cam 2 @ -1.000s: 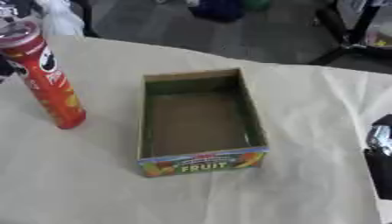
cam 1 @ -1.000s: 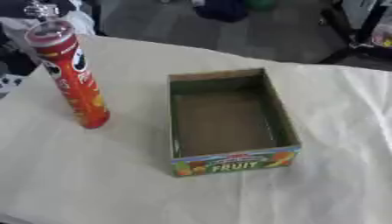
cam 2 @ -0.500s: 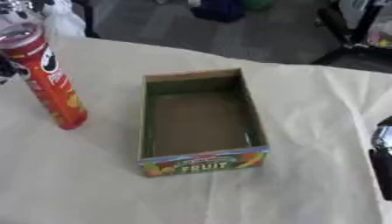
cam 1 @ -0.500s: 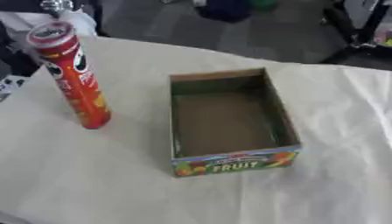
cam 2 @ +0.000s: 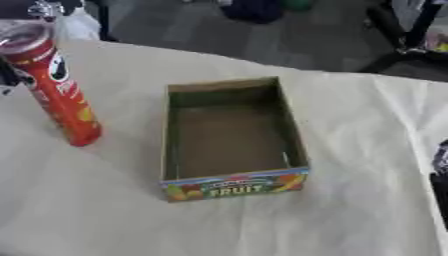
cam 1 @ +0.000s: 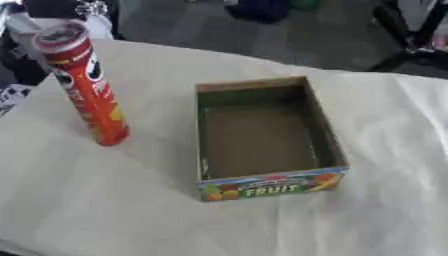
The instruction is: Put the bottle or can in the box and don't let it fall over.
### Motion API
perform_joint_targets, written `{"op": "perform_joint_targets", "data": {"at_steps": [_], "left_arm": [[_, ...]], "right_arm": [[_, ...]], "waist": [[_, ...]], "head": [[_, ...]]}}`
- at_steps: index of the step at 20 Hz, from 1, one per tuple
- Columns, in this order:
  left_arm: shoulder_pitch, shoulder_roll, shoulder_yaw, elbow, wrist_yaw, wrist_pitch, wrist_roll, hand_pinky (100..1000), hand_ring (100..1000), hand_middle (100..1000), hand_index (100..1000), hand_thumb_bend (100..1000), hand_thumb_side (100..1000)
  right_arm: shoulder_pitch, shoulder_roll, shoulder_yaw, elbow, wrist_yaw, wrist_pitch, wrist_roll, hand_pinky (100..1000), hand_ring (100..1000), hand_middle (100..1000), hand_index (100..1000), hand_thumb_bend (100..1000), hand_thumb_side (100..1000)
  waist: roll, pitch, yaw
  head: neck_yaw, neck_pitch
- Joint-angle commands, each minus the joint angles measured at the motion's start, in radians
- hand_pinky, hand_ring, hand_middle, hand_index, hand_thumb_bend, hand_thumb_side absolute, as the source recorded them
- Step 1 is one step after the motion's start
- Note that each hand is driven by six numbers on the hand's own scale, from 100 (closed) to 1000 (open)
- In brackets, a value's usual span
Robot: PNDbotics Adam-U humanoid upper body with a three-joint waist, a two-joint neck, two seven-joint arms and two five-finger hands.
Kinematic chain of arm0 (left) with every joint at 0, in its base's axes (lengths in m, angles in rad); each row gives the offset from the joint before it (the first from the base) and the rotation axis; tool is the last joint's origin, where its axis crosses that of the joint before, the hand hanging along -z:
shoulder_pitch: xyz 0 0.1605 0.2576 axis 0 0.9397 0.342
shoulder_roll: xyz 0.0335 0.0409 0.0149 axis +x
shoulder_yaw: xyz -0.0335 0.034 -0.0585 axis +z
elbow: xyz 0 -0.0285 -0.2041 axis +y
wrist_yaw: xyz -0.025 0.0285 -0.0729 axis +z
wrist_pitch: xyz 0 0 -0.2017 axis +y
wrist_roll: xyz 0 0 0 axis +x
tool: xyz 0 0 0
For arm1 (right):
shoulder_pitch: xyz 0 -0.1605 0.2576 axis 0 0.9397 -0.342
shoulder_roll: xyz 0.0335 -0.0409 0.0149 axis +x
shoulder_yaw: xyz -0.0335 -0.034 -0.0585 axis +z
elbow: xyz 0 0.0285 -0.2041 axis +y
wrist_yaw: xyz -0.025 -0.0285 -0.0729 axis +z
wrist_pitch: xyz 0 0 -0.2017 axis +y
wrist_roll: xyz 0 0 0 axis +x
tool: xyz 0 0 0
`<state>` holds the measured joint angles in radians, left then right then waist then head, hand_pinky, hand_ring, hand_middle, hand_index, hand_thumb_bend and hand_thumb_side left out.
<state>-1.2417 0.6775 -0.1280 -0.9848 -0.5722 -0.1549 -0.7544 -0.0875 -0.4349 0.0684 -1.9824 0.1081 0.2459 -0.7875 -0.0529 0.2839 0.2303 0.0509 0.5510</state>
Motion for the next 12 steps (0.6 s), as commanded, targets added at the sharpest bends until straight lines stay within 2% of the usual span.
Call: {"op": "perform_joint_targets", "data": {"at_steps": [1,8,12], "left_arm": [[-0.028,0.016,0.007,-0.001,-0.015,-0.005,-0.004,783,904,903,917,117,1000],[-0.032,0.01,0.007,0.001,-0.031,-0.013,-0.011,780,901,897,910,115,1000],[-0.042,0.008,0.015,-0.015,0.001,-0.011,-0.012,780,899,896,911,100,1000]], "right_arm": [[-0.006,-0.009,-0.007,-0.018,-0.005,0.0,-0.005,376,696,904,949,100,700],[-0.006,-0.008,-0.006,-0.018,-0.006,0.0,-0.005,376,696,904,949,100,702],[-0.004,-0.008,-0.007,-0.018,-0.007,0.0,-0.006,376,696,904,949,100,703]], "waist": [[0.003,-0.014,-0.001],[0.002,-0.01,-0.004],[0.001,-0.009,-0.002]], "head": [[0.003,-0.012],[0.005,-0.015],[0.003,-0.011]]}}
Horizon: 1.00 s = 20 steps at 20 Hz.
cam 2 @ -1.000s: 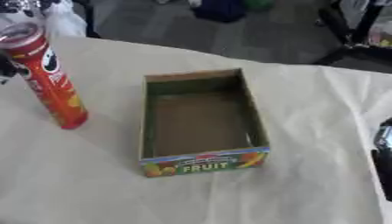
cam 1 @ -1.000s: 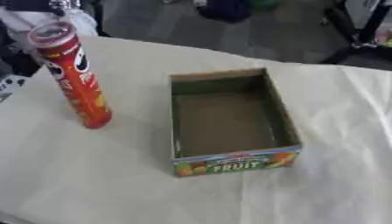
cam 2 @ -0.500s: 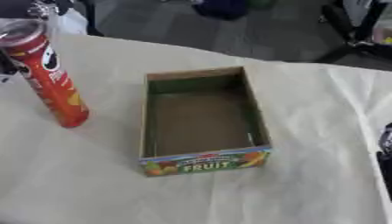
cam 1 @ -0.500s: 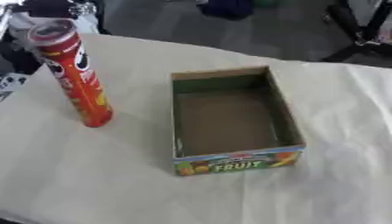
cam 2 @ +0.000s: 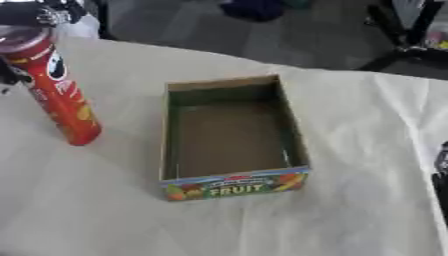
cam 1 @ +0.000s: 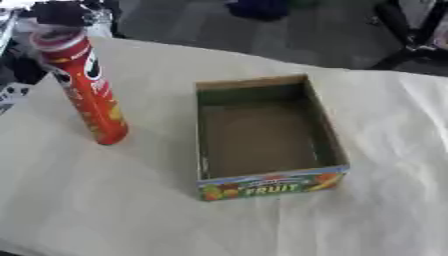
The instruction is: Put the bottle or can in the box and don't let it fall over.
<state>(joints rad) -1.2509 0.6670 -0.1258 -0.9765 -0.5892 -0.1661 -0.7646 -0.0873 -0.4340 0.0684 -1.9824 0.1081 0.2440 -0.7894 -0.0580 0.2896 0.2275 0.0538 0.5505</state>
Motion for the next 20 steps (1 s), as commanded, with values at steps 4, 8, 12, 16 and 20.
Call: {"op": "perform_joint_targets", "data": {"at_steps": [4,8,12,16,20], "left_arm": [[-0.034,0.019,0.008,-0.024,0.012,0.008,-0.011,780,900,897,911,104,1000],[-0.031,0.016,0.009,-0.018,0.009,0.008,-0.015,780,899,897,911,100,1000],[-0.031,0.015,0.004,-0.015,0.01,0.006,-0.033,779,900,897,911,102,1000],[-0.031,0.027,0.005,-0.019,0.002,0.002,-0.063,781,903,897,912,101,1000],[-0.029,0.041,0.01,-0.031,0.002,0.004,-0.096,788,910,908,924,103,1000]], "right_arm": [[-0.006,-0.007,-0.006,-0.018,-0.007,0.001,-0.004,376,696,904,949,100,705],[-0.005,-0.008,-0.007,-0.018,-0.007,0.001,-0.003,377,696,904,949,100,704],[-0.005,-0.008,-0.007,-0.018,-0.008,0.001,-0.002,377,696,904,950,100,704],[-0.004,-0.01,-0.007,-0.018,-0.008,0.001,-0.002,377,696,904,950,100,705],[-0.004,-0.01,-0.008,-0.018,-0.008,0.0,-0.003,377,696,905,950,100,705]], "waist": [[0.007,-0.012,0.003],[0.006,-0.012,0.002],[0.005,-0.011,0.0],[0.006,-0.009,0.004],[0.007,-0.009,0.01]], "head": [[0.004,-0.007],[0.001,-0.015],[0.001,-0.015],[0.0,-0.011],[-0.005,-0.007]]}}
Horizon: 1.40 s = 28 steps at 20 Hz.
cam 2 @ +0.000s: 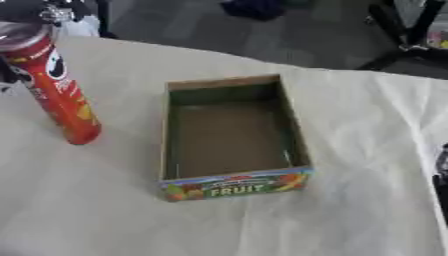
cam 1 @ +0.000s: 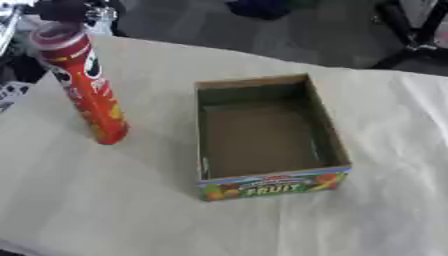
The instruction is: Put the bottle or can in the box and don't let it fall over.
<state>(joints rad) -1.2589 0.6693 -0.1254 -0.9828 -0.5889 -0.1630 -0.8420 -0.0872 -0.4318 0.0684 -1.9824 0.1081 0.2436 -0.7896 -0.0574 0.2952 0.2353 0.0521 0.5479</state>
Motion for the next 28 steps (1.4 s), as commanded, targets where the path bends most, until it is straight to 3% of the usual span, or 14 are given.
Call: {"op": "perform_joint_targets", "data": {"at_steps": [1,10,20,28], "left_arm": [[-0.019,0.041,0.01,-0.027,0.002,0.002,-0.026,797,916,915,936,109,1000],[-0.005,0.047,0.01,-0.038,-0.044,0.014,0.018,830,937,925,934,168,1000],[-0.002,0.042,0.01,-0.022,-0.09,0.004,0.042,841,944,933,922,201,1000],[-0.002,0.039,0.012,-0.009,-0.112,0.0,0.024,795,907,872,864,169,1000]], "right_arm": [[-0.004,-0.012,-0.008,-0.018,-0.008,0.001,-0.003,377,696,905,950,100,704],[-0.004,-0.011,-0.01,-0.018,-0.007,0.001,0.0,378,697,905,950,100,702],[-0.003,-0.009,-0.011,-0.018,-0.009,0.0,0.0,379,696,905,951,100,704],[-0.002,-0.006,-0.011,-0.018,-0.01,-0.001,-0.002,378,696,905,951,100,706]], "waist": [[0.007,-0.016,0.003],[0.006,-0.021,-0.001],[0.005,-0.017,-0.003],[0.004,-0.012,-0.005]], "head": [[-0.004,-0.007],[0.036,-0.065],[0.025,-0.066],[0.018,-0.058]]}}
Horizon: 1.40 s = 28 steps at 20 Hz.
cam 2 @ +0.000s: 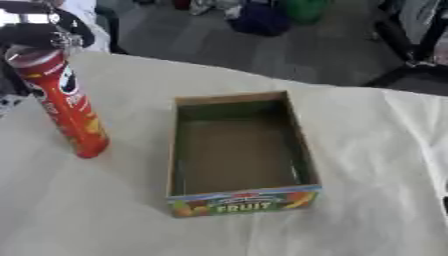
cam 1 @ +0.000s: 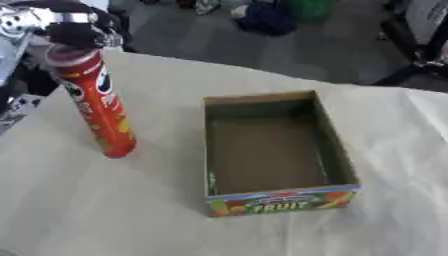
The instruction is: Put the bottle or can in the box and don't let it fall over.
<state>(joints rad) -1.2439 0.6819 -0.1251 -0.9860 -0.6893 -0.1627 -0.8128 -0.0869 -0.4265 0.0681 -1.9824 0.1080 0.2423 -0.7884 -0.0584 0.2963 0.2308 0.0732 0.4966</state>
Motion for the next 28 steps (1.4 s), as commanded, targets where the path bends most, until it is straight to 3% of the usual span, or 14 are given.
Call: {"op": "perform_joint_targets", "data": {"at_steps": [1,28], "left_arm": [[-0.018,0.027,0.012,-0.004,-0.016,0.0,-0.007,796,909,873,861,173,1000],[-0.026,0.042,0.044,0.005,-0.094,-0.004,-0.046,799,915,878,853,219,1000]], "right_arm": [[-0.003,-0.011,-0.011,-0.018,-0.011,0.0,-0.004,378,696,905,951,100,707],[0.002,-0.005,-0.011,-0.018,-0.017,-0.006,-0.013,377,694,903,953,100,712]], "waist": [[0.005,-0.013,-0.001],[0.004,-0.003,0.003]], "head": [[-0.003,-0.006],[-0.003,0.004]]}}
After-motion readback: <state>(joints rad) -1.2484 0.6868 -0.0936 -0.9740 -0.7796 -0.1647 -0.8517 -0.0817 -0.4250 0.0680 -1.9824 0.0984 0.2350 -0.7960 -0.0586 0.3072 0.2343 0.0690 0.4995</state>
